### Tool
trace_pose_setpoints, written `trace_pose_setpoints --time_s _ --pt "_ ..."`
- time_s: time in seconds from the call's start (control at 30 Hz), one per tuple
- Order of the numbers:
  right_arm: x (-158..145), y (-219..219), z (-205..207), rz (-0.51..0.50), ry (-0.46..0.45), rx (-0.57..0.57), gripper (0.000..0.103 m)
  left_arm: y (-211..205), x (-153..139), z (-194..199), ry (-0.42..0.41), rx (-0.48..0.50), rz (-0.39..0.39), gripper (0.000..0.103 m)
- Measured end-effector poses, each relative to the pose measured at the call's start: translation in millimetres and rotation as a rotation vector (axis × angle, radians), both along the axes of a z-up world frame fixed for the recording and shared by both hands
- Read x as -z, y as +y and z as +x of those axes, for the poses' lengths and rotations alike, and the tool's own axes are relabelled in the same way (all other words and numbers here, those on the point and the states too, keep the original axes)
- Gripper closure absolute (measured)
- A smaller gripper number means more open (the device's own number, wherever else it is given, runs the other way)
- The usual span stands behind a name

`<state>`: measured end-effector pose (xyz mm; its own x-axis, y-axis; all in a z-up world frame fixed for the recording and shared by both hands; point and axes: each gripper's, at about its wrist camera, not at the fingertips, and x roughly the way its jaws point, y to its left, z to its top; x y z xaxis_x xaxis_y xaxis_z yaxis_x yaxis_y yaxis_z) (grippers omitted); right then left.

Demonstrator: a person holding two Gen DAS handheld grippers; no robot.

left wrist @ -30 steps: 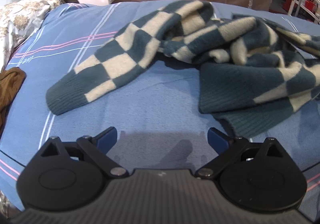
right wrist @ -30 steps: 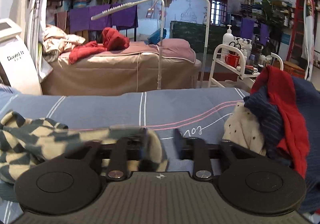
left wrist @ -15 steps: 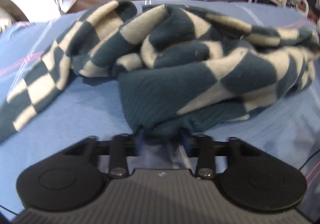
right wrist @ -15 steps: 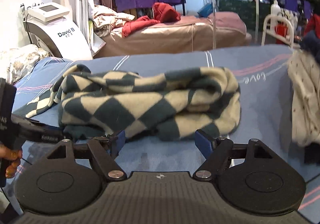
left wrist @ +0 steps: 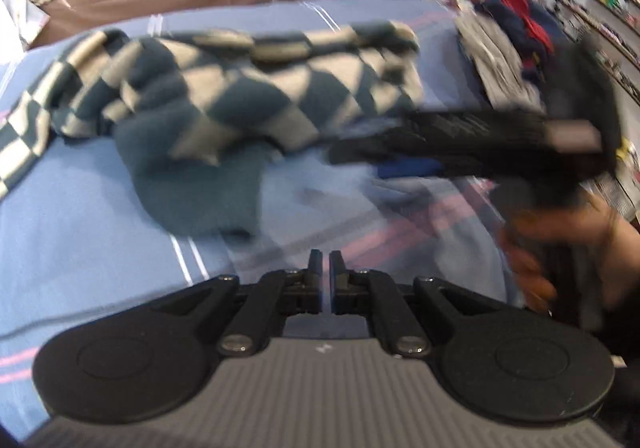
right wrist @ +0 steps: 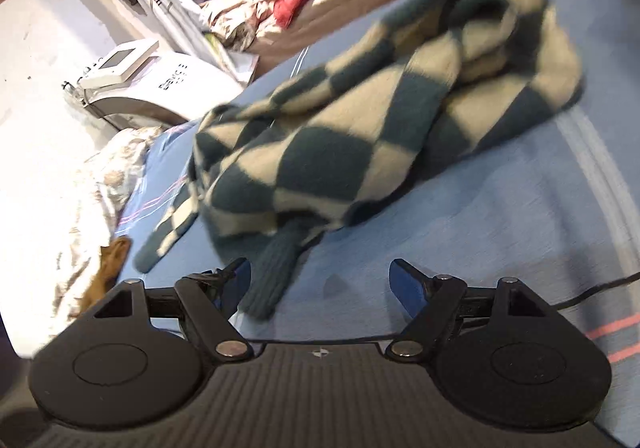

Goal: Fold small clothes

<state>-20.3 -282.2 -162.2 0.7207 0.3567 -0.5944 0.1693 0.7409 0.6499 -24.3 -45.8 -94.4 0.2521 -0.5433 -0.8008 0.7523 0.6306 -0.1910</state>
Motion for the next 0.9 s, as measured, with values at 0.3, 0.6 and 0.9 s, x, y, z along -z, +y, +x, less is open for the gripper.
trace_pose_setpoints --time_s 0.3,0.6,0.9 --pt "19 55 66 0.064 0.046 -0.084 0.080 33 5 18 -0.043 -0.248 0.069 0.028" --pt "-72 -34 -30 0.322 -0.156 0.002 0.087 59 12 45 -0.062 -0.355 0.108 0.020" --pt "-122 -95 -113 -0.272 -0.048 0.262 0.087 1 29 58 -0.098 -0.208 0.124 0.015"
